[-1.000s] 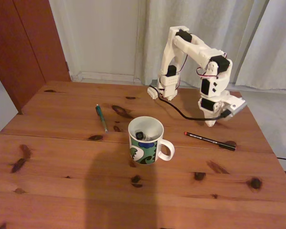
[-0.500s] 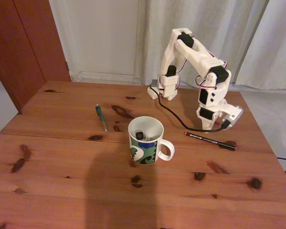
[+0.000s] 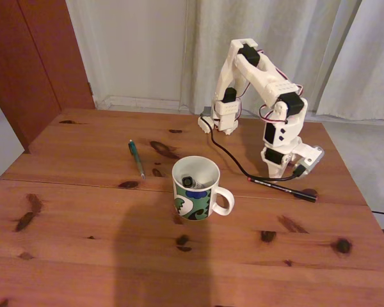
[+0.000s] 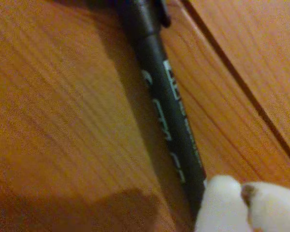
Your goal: Clean up the desk and place the pens and markers into the cup
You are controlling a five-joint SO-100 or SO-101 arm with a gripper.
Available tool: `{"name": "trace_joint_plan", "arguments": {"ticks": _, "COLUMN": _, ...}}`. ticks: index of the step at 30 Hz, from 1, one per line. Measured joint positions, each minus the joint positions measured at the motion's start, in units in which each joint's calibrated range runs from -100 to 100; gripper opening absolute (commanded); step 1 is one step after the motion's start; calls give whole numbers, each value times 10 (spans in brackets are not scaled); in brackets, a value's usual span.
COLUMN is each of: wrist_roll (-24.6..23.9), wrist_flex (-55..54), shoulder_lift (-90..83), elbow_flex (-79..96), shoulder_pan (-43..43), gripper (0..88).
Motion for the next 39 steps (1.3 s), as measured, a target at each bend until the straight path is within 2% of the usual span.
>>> {"name": "trace_joint_plan", "arguments": {"ticks": 5, "wrist_roll": 0, "wrist_flex": 0, "shoulder_lift": 0, "elbow_flex": 0, "shoulder_pan": -1, "gripper": 160}}
{"name": "trace_joint_plan", "arguments": {"ticks": 39, "wrist_roll": 0, "wrist_flex": -5, "shoulder_lift": 10, "elbow_flex": 85, "shoulder_pan": -2, "gripper": 158}}
